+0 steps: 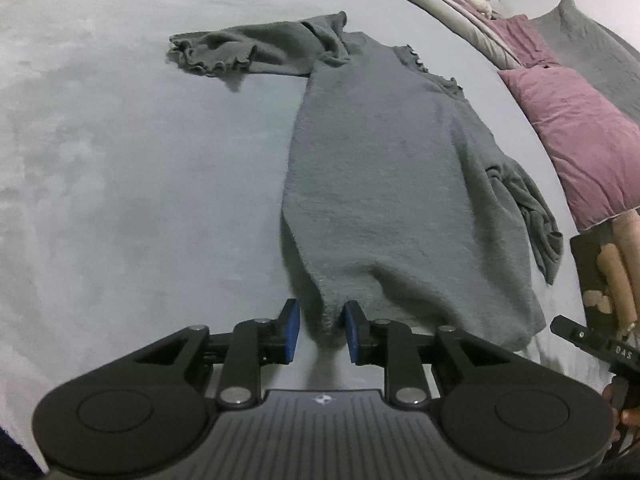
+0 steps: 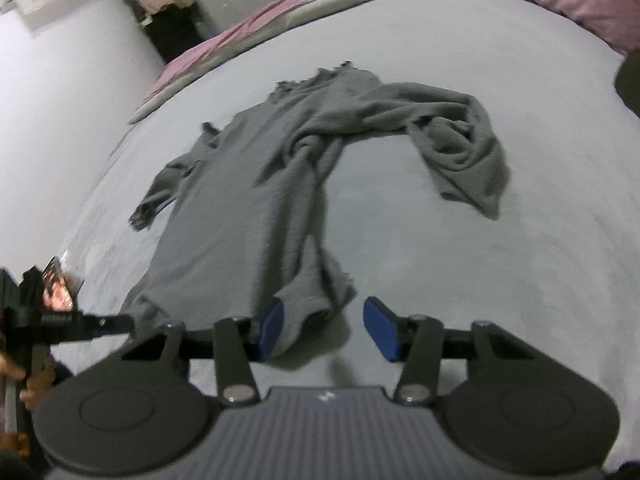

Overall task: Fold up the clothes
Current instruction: 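Pull the hem to flatten the shirt and open both grippers, then grasp the hem with the left gripper while the right gripper grasps the hem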

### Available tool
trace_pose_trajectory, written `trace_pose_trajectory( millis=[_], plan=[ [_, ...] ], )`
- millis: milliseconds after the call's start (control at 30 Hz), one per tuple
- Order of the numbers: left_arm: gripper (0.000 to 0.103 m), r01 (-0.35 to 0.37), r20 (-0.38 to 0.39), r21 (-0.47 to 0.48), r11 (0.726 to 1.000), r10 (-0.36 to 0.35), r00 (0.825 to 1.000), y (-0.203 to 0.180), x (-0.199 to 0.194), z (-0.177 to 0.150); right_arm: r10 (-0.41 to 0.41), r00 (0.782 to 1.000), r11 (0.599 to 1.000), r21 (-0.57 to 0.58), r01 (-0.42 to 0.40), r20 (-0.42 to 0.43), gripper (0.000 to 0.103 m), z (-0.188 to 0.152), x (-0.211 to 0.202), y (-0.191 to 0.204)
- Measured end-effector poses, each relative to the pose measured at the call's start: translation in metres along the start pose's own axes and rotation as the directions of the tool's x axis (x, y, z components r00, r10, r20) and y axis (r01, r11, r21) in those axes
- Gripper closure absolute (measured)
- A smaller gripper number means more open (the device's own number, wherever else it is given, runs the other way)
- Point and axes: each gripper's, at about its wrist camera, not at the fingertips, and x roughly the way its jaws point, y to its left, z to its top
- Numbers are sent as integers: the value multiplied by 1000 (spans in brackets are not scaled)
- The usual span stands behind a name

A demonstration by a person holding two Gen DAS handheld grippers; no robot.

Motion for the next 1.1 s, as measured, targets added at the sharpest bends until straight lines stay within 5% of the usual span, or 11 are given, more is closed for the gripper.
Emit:
trace_pose_trajectory(
  millis=[300,767,900,1000,1100],
  plan=[
    [81,-33,30,-17,999,34,999,7,-3,1,-76,997,997,4,76,-31,61,18,25,-15],
    [73,-37,32,35,999,36,999,4,9,-2,-100,992,978,-188,84,-77,61,12,61,23],
    [75,-57,42,93,994,53,998,-6,15,-4,-120,991,960,-260,100,-65,74,7,67,34],
    [91,-76,44,137,988,71,997,-13,16,-6,-110,992,954,-285,88,-64,90,2,68,40],
    [97,-61,38,111,992,57,998,-14,12,-4,-104,993,960,-268,85,-60,91,2,64,39]
  ],
)
